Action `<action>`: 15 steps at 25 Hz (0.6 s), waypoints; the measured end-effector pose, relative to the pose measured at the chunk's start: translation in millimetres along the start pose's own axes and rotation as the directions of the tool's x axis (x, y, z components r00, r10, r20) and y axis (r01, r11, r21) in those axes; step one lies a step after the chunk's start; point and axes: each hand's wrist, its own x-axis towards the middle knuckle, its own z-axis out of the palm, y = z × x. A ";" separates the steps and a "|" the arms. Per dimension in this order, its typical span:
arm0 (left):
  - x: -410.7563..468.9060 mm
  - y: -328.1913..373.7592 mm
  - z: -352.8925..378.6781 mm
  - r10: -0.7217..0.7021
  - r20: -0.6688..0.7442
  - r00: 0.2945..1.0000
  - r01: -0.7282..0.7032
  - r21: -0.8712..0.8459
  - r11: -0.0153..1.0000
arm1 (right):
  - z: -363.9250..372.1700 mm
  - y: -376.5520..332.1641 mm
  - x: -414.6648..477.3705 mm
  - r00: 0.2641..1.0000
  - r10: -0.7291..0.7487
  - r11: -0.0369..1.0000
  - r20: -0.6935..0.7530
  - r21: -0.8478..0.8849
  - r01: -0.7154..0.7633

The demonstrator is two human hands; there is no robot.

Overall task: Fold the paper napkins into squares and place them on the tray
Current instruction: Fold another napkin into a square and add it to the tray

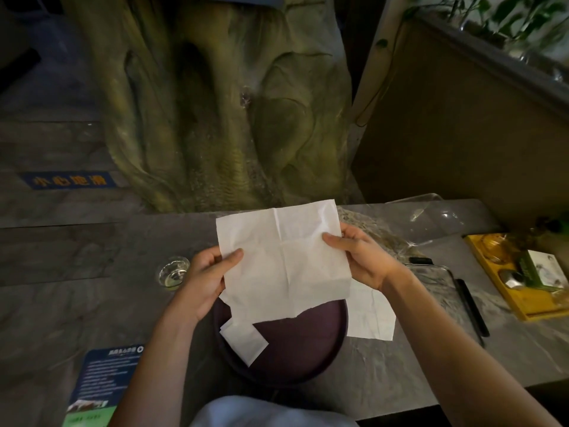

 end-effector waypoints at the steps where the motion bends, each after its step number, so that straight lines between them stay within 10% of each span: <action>1: -1.2 1.9 0.8 0.012 -0.007 1.000 -0.012 0.005 1.000 | -1.0 -0.8 -0.5 1.000 -0.007 1.000 0.007 -0.013 0.007; 15: -1.6 13.1 3.6 0.246 -0.126 0.961 -0.221 0.186 0.957 | -2.0 -2.2 -4.1 0.963 -0.204 0.960 -0.179 -0.231 0.160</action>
